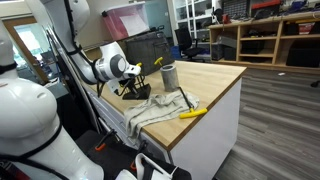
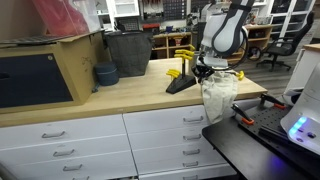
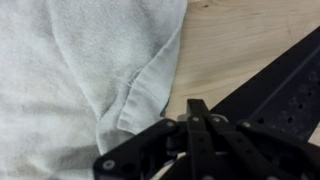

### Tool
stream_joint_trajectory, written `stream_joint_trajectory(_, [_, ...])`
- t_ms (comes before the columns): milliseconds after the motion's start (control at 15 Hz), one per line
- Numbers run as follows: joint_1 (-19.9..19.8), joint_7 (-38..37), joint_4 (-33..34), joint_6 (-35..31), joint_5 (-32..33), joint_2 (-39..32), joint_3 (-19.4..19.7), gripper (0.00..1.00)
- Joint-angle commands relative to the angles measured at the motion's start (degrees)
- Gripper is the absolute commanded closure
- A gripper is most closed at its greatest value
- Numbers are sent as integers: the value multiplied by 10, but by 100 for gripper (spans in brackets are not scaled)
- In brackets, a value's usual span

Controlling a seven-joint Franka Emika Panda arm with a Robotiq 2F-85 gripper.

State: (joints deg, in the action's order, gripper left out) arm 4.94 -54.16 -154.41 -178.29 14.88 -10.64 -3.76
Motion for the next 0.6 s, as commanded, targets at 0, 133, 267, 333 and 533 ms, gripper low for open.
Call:
stream_joint_trajectory(0, [12,-6,10,-35,14,-24,27,100])
stream_joint_trajectory(133, [27,-8,15,-47,20,-28,55,100])
stream_joint_trajectory(267, [45,-9,23,-57,19,-33,78,100])
stream_joint_trajectory(333, [58,-11,26,-59,19,-31,92,100])
stream_joint_trajectory(533, [90,-14,35,-68,14,-32,107,100])
